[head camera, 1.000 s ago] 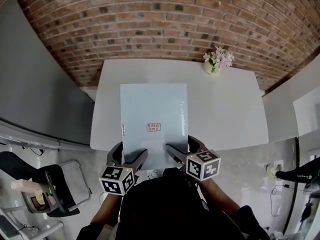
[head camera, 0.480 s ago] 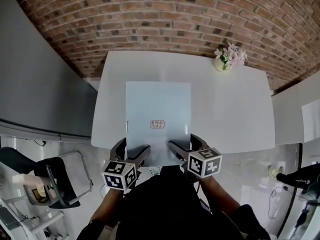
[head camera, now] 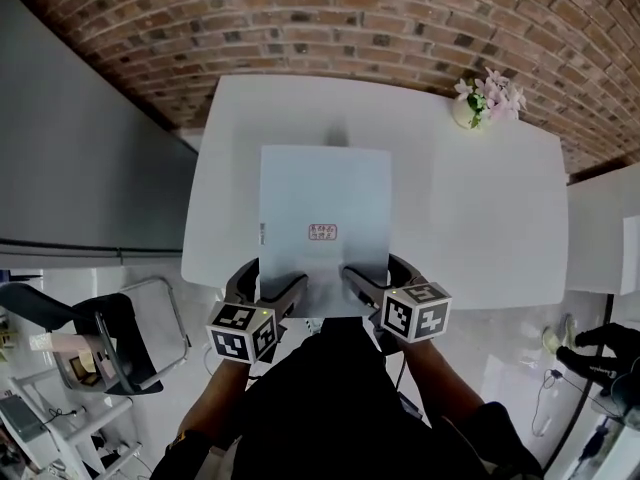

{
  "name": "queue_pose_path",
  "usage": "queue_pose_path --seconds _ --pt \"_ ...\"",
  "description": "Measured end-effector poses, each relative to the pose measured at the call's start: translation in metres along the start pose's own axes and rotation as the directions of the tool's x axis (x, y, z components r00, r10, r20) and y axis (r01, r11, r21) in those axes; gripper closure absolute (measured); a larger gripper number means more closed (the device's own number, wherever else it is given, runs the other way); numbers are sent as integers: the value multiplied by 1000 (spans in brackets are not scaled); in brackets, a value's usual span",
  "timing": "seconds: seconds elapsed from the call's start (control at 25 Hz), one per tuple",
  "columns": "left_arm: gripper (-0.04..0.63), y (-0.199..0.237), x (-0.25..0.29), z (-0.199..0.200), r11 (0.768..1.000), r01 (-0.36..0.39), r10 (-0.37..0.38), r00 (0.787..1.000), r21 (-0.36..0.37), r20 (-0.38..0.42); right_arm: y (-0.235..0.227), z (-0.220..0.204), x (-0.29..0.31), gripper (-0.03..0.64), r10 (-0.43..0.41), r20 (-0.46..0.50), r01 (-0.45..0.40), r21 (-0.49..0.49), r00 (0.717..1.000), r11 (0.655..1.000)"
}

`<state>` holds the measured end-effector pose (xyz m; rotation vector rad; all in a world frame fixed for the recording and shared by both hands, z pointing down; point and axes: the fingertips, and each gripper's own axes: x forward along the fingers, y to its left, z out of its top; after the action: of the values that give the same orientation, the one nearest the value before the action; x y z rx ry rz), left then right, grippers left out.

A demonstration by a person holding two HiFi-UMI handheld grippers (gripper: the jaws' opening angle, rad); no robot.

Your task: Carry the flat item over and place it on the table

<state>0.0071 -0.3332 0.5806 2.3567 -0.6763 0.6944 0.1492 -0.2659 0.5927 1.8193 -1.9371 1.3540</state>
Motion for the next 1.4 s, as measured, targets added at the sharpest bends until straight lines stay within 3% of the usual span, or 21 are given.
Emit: queue_pose_path --seconds 0.48,1.4 --pt "170 15 31 -15 997 -13 8 998 -76 -59 -24 -7 27 215 1 -77 1 36 997 999" --pt "169 43 64 -43 989 -7 -14 990 -150 -141 -44 -23 66 215 -24 -177 32 45 984 998"
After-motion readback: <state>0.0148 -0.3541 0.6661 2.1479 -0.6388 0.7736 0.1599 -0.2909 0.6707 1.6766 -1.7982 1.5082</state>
